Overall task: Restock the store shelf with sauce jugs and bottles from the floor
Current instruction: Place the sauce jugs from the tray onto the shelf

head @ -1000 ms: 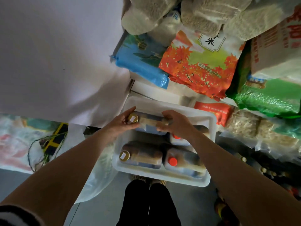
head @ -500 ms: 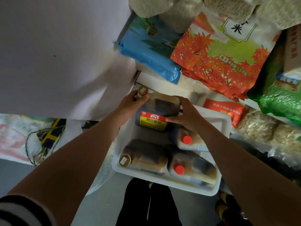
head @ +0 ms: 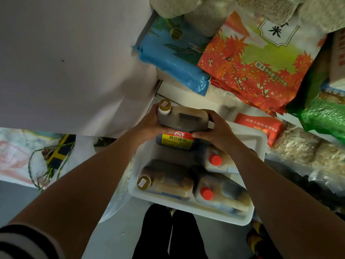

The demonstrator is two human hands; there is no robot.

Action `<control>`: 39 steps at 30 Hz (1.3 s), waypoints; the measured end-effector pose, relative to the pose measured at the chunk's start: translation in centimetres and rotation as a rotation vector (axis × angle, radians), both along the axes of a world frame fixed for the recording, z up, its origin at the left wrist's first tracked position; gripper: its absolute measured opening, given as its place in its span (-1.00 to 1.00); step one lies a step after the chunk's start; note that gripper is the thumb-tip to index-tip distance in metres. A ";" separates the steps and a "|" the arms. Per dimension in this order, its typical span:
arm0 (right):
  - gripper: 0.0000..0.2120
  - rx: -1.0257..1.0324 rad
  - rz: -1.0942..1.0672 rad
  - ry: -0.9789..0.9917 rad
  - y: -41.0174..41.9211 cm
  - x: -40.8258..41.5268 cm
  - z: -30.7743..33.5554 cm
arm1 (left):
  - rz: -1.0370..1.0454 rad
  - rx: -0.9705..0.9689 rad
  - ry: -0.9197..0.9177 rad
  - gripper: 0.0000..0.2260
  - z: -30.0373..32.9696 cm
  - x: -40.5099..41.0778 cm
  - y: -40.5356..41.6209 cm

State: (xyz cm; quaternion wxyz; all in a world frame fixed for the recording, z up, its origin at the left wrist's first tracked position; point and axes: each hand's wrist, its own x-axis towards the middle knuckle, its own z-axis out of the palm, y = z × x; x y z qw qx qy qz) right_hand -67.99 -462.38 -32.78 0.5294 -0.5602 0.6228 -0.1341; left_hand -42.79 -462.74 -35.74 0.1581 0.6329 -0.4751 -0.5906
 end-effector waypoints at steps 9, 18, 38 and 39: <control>-0.23 0.063 -0.072 -0.057 -0.1 -0.6 1.1 | 0.088 -0.041 -0.039 -0.24 2.2 -0.6 0.6; -0.27 0.113 -0.261 -0.262 -0.7 -0.3 5.7 | 0.275 -0.020 0.087 -0.42 7.7 -0.3 0.7; -0.35 0.143 -0.103 -0.544 2.1 -0.6 21.8 | 0.383 -0.089 0.177 -0.39 27.2 -1.1 1.0; -0.35 0.140 -0.100 -0.542 2.1 -0.7 23.0 | 0.375 -0.102 0.180 -0.44 28.2 -1.1 1.0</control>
